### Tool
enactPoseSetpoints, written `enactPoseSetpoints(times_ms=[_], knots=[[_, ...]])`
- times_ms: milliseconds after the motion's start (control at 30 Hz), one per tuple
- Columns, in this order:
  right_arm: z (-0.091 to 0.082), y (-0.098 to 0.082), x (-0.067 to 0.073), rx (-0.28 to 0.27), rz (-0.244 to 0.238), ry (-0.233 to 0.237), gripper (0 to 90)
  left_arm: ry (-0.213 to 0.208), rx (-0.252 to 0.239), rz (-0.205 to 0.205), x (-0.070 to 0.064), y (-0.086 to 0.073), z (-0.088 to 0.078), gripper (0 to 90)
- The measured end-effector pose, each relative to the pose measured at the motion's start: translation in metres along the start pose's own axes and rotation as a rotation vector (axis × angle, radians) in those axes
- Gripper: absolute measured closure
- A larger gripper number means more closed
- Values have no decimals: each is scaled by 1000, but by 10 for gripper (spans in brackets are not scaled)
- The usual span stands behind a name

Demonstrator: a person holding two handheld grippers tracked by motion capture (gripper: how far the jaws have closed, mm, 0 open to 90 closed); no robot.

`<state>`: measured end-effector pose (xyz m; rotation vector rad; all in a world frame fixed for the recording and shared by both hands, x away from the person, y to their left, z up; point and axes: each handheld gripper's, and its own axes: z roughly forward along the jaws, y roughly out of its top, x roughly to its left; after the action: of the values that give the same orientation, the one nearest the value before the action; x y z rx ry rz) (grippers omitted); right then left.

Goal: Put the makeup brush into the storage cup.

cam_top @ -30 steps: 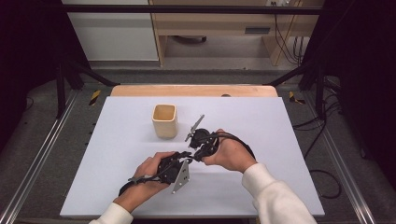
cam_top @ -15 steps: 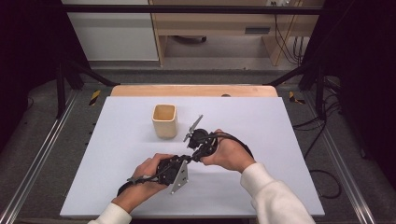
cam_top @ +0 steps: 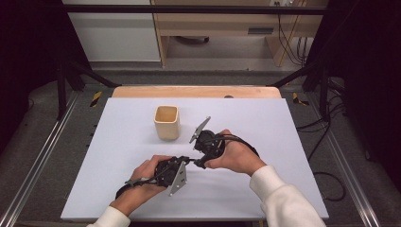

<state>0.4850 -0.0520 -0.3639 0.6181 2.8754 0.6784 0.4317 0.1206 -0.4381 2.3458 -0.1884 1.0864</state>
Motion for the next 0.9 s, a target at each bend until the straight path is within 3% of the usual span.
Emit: enactPoseSetpoints(times_ms=[167,233,267,300,333,367,433,467,533,633,700,733,867,900], knots=[[0,-2,0,-8,-12,-18,331,2,-10,-13,-1,0,1,839],[-2,-2,0,-16,-9,-25,289,-2,3,2,0,0,1,839],[-4,-3,0,-32,-8,-36,223,-1,4,0,0,0,1,839],[-4,-3,0,-32,-8,-36,223,7,-21,-34,-2,-1,2,839],[-6,-4,-2,-41,-3,-36,182,7,-23,-38,-2,-1,2,839],[-6,-4,-2,-41,-3,-36,182,5,-3,-17,0,-1,0,839],[-8,-8,-3,-38,-10,-40,138,6,9,-14,2,-2,-1,839],[-9,-10,-4,-42,-15,-42,131,13,-23,-52,0,-3,1,839],[-10,-11,-3,-46,-10,-38,118,13,-11,-53,1,-4,1,839],[-12,-16,-1,-64,-9,-28,80,19,38,-3,5,-5,-3,839],[-13,-17,0,-69,-11,-27,77,28,34,-16,5,-6,-2,839],[-15,-19,1,-77,-17,-26,73,33,0,-62,3,-7,0,839],[-19,-29,3,-125,-25,-24,67,40,-3,-70,4,-9,0,839],[-19,-29,3,-125,-25,-24,67,41,-15,-89,3,-9,1,839]])
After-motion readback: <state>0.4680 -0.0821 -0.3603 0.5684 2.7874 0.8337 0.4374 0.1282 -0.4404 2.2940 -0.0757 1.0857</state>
